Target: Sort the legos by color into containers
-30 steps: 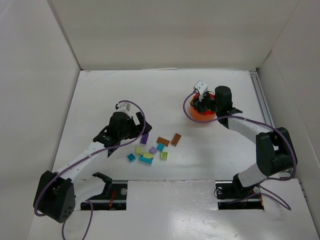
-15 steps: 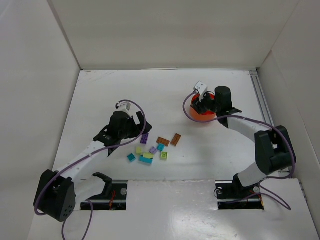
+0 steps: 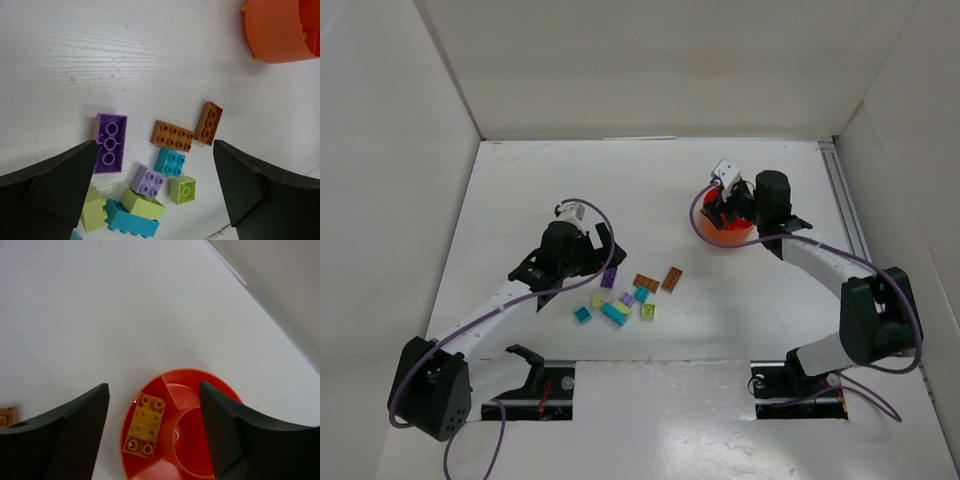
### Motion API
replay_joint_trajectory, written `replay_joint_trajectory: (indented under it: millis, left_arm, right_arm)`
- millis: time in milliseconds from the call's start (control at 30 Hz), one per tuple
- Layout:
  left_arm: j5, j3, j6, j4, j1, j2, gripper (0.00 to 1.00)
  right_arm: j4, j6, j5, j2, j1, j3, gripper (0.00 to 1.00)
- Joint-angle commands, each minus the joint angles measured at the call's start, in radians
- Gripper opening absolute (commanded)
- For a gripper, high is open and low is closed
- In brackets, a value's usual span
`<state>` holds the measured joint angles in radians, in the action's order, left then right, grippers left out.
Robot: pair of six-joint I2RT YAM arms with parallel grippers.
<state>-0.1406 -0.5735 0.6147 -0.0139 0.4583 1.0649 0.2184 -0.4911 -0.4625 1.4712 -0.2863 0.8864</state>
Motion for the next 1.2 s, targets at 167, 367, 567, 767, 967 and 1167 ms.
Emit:
replay_joint_trajectory:
  millis: [167,367,567,767,967,1167]
  left_arm:
    - [0.096,-0.112,-0.047,0.055,0.137,0.050,1.00]
    - [0.214,-0.143,0.031,0.123,0.186,0.072,1.00]
    - [0.401,-0.143,0.079,0.202,0.186,0.092,0.94]
    - [0.401,-0.143,0.022,0.157,0.186,0.158,0.86]
    - [0.469,-0.130,0.005,0.134,0.186,0.231,0.72]
    - [0.408,-0.131,-0.029,0.089,0.186,0.299,0.59]
  right_arm:
    - [-0.092,0.141,0.074,-0.230,-0.042,-0.004,1.00]
    - [-0.215,0.218,0.206,-0.362,-0.076,-0.075,1.00]
    - [-0.324,0.255,0.291,-0.440,-0.100,-0.128,1.00]
    - [-0.435,0.292,0.413,-0.512,-0.100,-0.138,1.00]
    - [-0.493,0.316,0.473,-0.548,-0.100,-0.138,1.00]
    - [-0.511,0.325,0.495,-0.578,-0.091,-0.149,1.00]
